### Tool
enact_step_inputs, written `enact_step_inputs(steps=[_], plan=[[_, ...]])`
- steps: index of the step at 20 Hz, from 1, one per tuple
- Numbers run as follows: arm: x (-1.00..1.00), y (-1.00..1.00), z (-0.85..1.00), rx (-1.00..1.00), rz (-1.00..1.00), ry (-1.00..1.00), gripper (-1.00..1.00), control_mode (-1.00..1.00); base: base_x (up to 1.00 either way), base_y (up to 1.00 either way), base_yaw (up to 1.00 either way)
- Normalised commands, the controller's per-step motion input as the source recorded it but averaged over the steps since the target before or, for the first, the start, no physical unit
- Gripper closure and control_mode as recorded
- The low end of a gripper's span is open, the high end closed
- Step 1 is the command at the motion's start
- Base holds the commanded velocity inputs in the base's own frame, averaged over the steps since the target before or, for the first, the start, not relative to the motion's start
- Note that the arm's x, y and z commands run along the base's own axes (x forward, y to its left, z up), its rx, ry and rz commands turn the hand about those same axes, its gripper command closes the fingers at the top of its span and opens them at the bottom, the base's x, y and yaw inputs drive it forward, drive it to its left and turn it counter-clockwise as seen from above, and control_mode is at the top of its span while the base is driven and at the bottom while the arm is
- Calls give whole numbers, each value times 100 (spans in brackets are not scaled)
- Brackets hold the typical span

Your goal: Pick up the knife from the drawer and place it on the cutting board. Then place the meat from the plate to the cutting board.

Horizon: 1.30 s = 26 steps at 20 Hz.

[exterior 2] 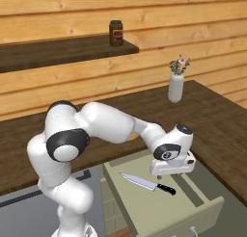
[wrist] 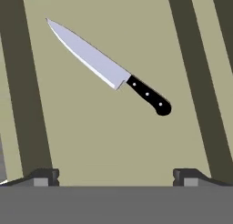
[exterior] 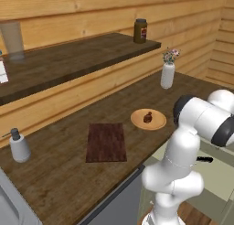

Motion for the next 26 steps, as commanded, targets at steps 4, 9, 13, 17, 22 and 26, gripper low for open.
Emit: enact_step_inputs(steps=[4, 9, 13, 17, 22, 26], plan=[[2, 22, -26, -3, 19, -5, -100, -100, 0, 0, 0], [18, 13, -32, -3, 20, 0, -100, -100, 0, 0, 0], [3, 18, -2, 0, 1, 3, -100, -100, 0, 0, 0], [0, 9, 0, 0, -1, 1, -100, -100, 0, 0, 0], [0, 0, -3, 0, -30, 0, -100, -100, 0, 0, 0], [3, 0, -18, 0, -45, 0, -100, -100, 0, 0, 0]])
